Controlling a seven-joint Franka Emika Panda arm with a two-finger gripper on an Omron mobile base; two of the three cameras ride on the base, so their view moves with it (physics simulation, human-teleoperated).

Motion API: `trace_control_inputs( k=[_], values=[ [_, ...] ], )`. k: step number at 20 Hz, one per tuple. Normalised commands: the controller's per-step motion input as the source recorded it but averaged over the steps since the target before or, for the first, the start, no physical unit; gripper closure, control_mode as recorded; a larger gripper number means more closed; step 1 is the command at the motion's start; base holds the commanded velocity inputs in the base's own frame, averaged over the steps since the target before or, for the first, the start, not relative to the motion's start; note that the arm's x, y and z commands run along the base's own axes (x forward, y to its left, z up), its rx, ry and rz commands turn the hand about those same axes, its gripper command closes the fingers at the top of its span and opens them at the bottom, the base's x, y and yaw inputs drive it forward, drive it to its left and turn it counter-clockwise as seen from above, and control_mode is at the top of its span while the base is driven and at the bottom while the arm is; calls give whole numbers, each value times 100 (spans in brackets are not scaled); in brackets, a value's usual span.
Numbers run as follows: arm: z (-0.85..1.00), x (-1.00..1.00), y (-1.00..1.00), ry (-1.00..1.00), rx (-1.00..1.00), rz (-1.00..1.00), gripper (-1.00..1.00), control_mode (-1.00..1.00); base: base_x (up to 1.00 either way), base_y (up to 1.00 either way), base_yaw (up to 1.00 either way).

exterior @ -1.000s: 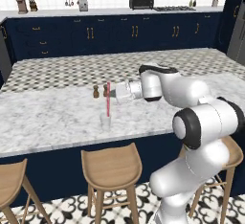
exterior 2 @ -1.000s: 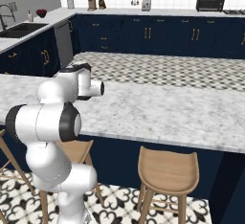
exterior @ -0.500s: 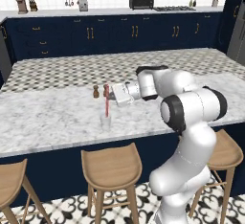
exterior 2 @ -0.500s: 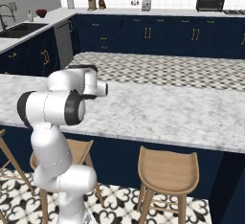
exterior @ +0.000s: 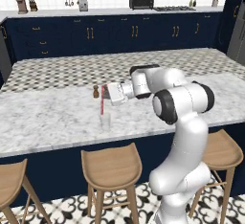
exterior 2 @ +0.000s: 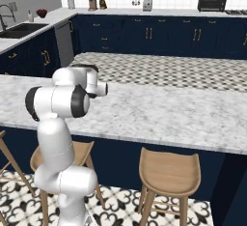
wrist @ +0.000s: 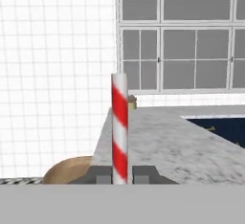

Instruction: Take a straw from the drawer in front and place it inside the glass cup on the dining counter.

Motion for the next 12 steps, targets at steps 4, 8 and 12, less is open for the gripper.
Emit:
trace_control_inputs(
  k=[4, 8, 12],
  values=[
    [-27, 38, 0, -1, -4, 0, 100, -100, 0, 0, 0],
    [-30, 19, 0, -2, -6, 0, 100, -100, 0, 0, 0],
    [-16, -14, 0, -1, -3, 0, 100, -100, 0, 0, 0]
  ],
)
